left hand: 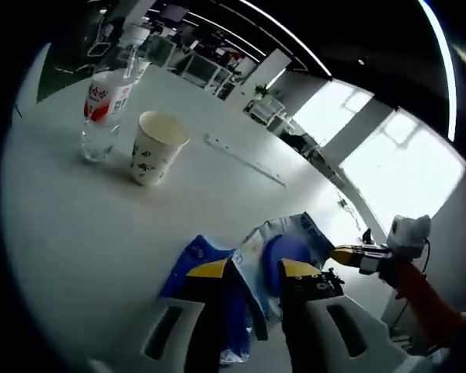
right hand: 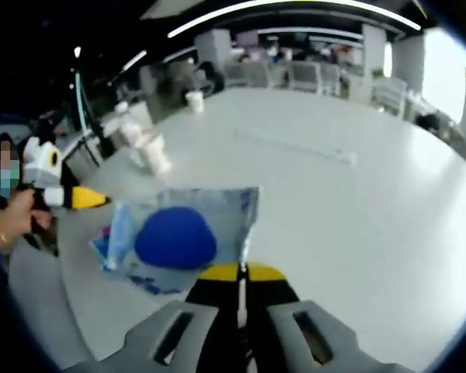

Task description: Arrange the tabletop items into an orderly group along one side of the table until the central work area is clear of visible clutter.

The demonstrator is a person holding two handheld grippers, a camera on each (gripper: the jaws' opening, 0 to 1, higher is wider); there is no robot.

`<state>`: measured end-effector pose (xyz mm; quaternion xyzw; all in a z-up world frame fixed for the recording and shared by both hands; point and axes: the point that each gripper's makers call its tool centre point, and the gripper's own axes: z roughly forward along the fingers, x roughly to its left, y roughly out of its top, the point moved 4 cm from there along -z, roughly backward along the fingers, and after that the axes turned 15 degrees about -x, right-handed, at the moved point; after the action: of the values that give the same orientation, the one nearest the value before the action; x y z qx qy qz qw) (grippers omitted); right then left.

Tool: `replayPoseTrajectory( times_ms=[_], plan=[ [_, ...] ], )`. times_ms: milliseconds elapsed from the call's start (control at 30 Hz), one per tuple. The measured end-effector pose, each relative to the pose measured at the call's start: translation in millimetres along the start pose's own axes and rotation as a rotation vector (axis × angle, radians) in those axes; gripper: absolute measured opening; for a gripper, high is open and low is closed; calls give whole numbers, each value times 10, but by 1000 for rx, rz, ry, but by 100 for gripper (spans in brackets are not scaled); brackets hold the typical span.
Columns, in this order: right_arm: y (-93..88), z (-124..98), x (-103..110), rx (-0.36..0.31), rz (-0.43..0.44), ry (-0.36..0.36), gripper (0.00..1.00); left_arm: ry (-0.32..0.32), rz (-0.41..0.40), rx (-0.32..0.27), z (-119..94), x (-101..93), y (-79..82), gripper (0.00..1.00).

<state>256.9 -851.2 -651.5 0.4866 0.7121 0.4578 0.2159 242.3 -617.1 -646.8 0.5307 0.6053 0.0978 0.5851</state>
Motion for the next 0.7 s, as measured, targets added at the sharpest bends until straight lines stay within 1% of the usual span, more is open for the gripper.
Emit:
replayPoseTrajectory(
  times_ms=[67, 100, 133, 167, 233, 300, 600, 700],
  plan=[
    [-6, -1, 8, 4, 7, 2, 0, -11, 21, 0, -40, -25, -22, 37],
    [-12, -2, 9, 6, 11, -1, 0, -19, 44, 14, -68, -43, -52, 40],
    [-18, -2, 10, 11, 12, -1, 0, -20, 49, 17, -79, -59, -70, 44],
    [-21, -2, 10, 12, 14, -3, 0, -34, 60, 21, -101, -86, -96, 46],
    [-28, -2, 16, 16, 29, -8, 0, -47, 66, 30, -139, -136, -144, 50],
    [-28, -3, 16, 16, 37, -12, 0, -51, 95, 37, -169, -169, -187, 53],
    [-50, -18, 21, 30, 46, -15, 0, -71, 110, 64, -253, -278, -354, 53],
    [-64, -22, 27, 37, 47, -13, 0, -74, 108, 76, -245, -278, -409, 54]
  ],
)
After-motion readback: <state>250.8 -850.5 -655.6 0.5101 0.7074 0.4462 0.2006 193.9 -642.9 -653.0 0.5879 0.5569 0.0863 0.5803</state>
